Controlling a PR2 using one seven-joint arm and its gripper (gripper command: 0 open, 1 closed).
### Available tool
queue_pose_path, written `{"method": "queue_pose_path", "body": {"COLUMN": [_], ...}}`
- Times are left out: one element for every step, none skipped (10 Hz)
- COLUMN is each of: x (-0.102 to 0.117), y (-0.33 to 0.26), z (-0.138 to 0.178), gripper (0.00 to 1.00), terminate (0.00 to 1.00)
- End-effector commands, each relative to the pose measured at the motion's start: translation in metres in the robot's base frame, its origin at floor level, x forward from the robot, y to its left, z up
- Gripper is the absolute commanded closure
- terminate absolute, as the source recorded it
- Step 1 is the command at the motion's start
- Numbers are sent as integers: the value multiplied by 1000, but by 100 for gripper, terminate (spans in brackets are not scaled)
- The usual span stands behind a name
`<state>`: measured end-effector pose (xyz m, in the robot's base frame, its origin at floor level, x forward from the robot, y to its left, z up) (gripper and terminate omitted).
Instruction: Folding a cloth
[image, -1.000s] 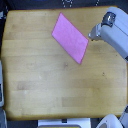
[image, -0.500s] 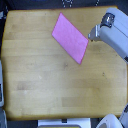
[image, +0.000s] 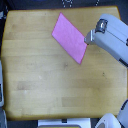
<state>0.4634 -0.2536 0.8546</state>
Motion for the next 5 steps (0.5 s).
{"method": "queue_pose_path", "body": {"x": [8, 6, 4, 1, -2], "y": [36, 40, 44, 49, 53], "z": [-32, -38, -46, -60, -75], "gripper": [0, 0, 0, 0, 0], "terminate": [0, 0, 0, 0, 0]}}
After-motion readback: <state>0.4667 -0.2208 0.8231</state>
